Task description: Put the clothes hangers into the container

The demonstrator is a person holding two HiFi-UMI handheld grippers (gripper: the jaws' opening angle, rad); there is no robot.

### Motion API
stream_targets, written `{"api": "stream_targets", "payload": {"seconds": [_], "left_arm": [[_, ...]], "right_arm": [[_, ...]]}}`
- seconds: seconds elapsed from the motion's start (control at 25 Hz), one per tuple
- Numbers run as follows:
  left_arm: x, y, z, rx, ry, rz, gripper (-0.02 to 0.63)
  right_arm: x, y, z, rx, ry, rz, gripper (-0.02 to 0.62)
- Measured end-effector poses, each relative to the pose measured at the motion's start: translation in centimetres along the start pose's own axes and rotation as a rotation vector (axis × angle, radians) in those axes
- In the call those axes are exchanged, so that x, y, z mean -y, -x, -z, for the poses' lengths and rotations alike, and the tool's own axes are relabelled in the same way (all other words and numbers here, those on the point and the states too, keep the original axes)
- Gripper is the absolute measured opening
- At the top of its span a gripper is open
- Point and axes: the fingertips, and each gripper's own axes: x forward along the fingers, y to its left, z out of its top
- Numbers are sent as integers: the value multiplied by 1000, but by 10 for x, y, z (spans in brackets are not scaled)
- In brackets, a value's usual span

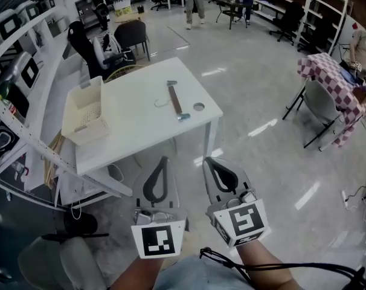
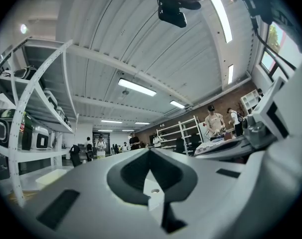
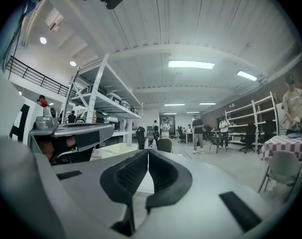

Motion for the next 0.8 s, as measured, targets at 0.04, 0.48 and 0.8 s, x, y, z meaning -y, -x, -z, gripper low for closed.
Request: {"api": "stream_targets", "payload": {"seconds": [0.04, 0.48, 0.8], "left_arm": [[-5, -10, 4, -5, 2, 4, 13], [-78, -115, 23, -7, 11, 29, 14], [-113, -157, 28, 19, 26, 35, 14]], "right_arm": [[4, -11, 2, -8, -2, 2, 11], [32, -136, -3, -26, -18, 33, 11], [49, -189, -12, -9, -13, 72, 11]]}}
